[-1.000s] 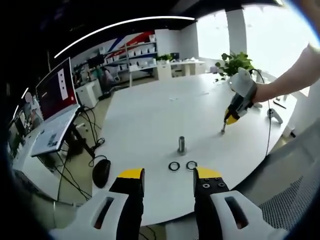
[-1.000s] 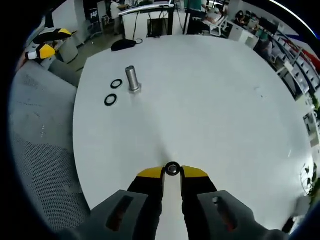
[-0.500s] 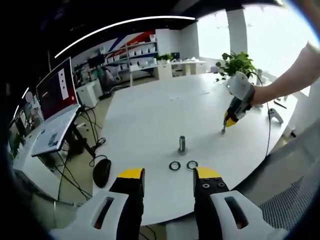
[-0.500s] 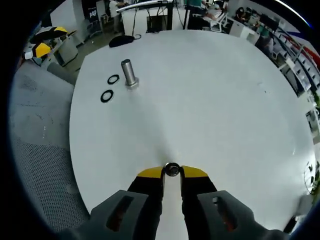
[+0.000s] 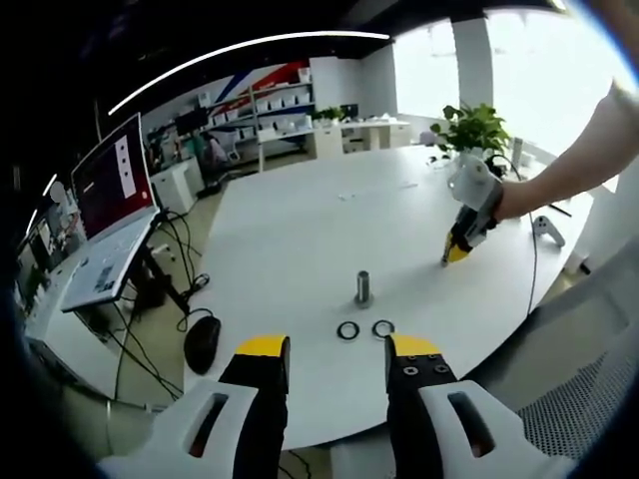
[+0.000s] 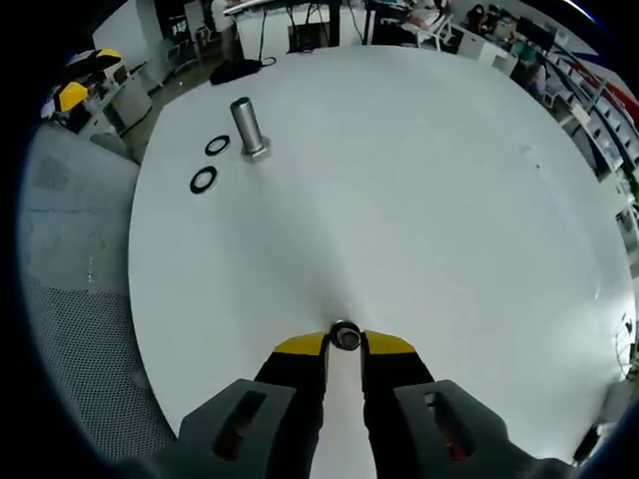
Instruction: Place the washer onto the threaded stud by aligning its center hole with the stud, sliding it down to the base, and recovering from edge contact or off-axis alignment until the washer reaches the visible bottom stop.
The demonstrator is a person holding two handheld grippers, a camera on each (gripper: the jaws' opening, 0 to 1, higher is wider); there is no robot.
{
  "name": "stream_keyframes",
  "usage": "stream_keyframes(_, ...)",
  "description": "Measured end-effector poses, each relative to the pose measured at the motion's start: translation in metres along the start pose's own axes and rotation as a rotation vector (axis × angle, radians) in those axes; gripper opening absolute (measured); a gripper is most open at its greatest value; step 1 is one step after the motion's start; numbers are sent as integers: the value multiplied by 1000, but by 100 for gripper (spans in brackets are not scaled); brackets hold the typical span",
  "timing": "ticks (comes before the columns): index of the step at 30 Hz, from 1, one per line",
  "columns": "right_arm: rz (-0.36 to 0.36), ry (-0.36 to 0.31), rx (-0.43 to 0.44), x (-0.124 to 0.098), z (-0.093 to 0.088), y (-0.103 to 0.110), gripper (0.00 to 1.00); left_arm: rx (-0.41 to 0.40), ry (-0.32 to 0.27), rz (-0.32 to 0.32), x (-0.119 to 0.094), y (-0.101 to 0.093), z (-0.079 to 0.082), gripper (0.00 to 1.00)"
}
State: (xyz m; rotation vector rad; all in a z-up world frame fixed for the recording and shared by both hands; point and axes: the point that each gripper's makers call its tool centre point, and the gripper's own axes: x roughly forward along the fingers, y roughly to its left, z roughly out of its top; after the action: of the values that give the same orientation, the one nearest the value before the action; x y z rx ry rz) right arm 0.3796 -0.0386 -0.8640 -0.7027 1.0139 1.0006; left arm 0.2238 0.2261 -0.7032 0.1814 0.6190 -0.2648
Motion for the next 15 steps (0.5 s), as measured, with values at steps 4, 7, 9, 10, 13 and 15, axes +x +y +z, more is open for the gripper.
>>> stream_keyframes(4, 1, -7, 12, 2, -4, 1, 16, 1, -4, -1, 0, 0, 1, 36)
stream_keyframes(7, -9, -32, 36, 0, -6, 2, 19, -3, -9, 5, -1, 1, 1, 36)
stream_keyframes(9, -14, -61, 60, -5, -6, 4, 19, 5, 12, -4, 1, -1, -2, 36)
stream_keyframes(10, -13, -69, 64, -7, -8, 6, 19, 8, 12, -7, 1, -2, -2, 36)
stream_keyframes(13, -34, -118, 93, -17, -10, 6, 19, 8, 10, -13, 1, -3, -1, 36)
stream_keyframes(15, -41, -175, 157, -27, -9, 7, 20, -3, 4, -26, 1, -5, -1, 36)
